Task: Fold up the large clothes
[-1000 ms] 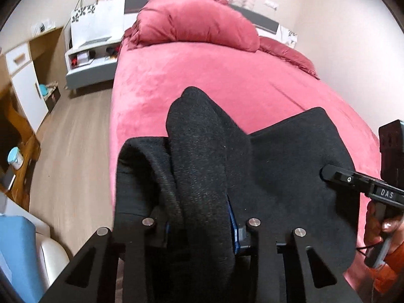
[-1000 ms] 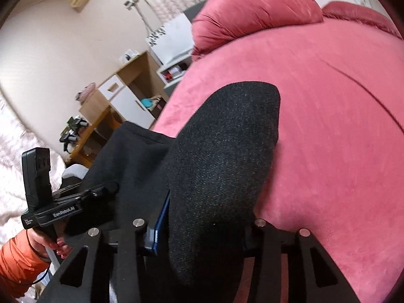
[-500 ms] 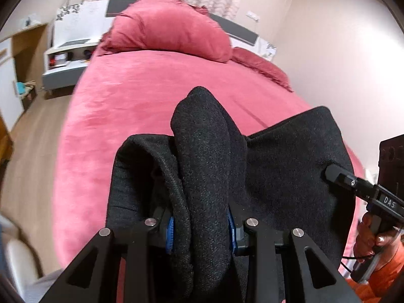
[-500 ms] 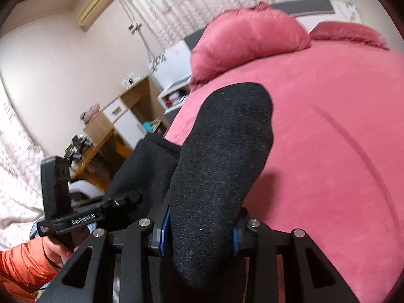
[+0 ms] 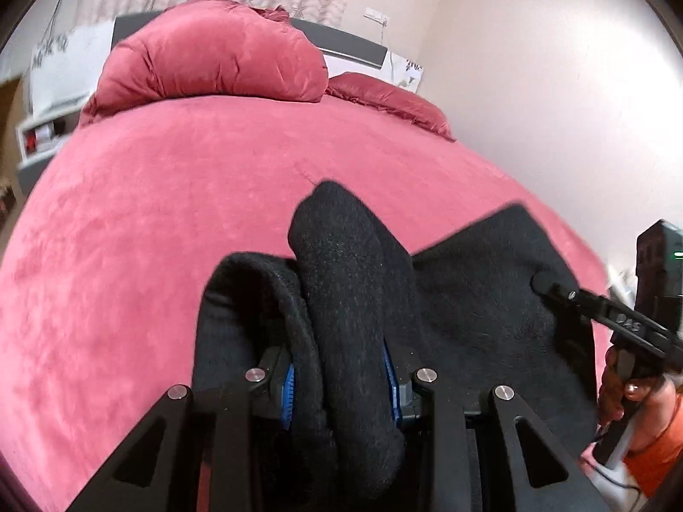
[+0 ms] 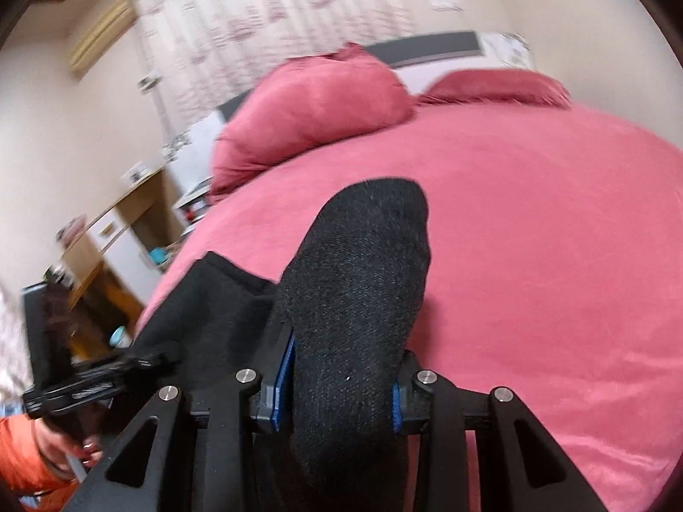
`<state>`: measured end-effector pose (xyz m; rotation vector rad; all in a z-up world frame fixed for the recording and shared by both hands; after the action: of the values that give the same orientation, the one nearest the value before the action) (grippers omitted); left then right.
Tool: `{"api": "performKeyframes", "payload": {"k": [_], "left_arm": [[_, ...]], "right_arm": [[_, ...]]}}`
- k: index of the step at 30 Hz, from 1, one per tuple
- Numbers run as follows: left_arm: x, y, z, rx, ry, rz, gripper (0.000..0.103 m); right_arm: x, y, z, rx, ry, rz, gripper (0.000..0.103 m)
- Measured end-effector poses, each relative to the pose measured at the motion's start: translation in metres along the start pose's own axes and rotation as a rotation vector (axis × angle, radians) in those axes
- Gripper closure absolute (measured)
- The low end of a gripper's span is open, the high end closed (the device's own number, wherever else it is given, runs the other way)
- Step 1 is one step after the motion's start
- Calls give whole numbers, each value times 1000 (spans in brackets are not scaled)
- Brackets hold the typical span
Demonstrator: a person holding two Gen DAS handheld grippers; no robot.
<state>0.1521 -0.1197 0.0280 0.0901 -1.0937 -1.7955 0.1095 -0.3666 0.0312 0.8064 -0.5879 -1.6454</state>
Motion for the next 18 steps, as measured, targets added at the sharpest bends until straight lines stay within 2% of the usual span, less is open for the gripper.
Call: {"api": "performKeyframes", "payload": {"k": [1,2,3,4,5,6,8,11,12,15,18], "left_arm": [[-4,0,-5,-10,24,-8,66],[-9,-3,-8,-20,32,-14,58],[-13,-7,-9,-32,32,-21,55],[-16,-13,-8,-47,36,-39,52],[-18,-20,-6,-54,45,-67,48],[-20,-26,-4,-54,46,-86,46],[-27,-37,8,-36,52,-89,36],[-32,-45,24,17,70,-22,30],[-30,-48,32,38,72,5,30],[-12,-51,53,126,76,9,30],[22,-54,56,134,71,-95,30]], "right_arm": [[10,-5,-13,-31,-42,-22,62],[22,-12,-28,-83,-98,-52,58],[34,-19,-38,-123,-119,-93,56],[46,-30,-41,-131,-105,-170,47],[54,-34,-37,-111,-104,-210,41],[57,-37,-31,-90,-116,-234,41],[55,-42,-15,-63,-177,-212,41],[41,-45,17,13,-320,-148,41],[36,-47,28,46,-338,-138,41],[9,-57,52,95,-288,-122,41],[-23,-64,51,83,-253,-51,41]]}}
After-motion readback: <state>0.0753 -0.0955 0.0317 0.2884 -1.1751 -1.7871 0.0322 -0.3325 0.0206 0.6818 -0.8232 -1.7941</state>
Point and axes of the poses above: each gripper's, at about its wrist camera, not at the fingertips, and z roughly against the way its jaws point, x to its right, y to its top, the point moved 1 cm from there along -z, roughly the way its jaws point, and after that the axes turned 13 degrees about -y, right-handed, at the moved point
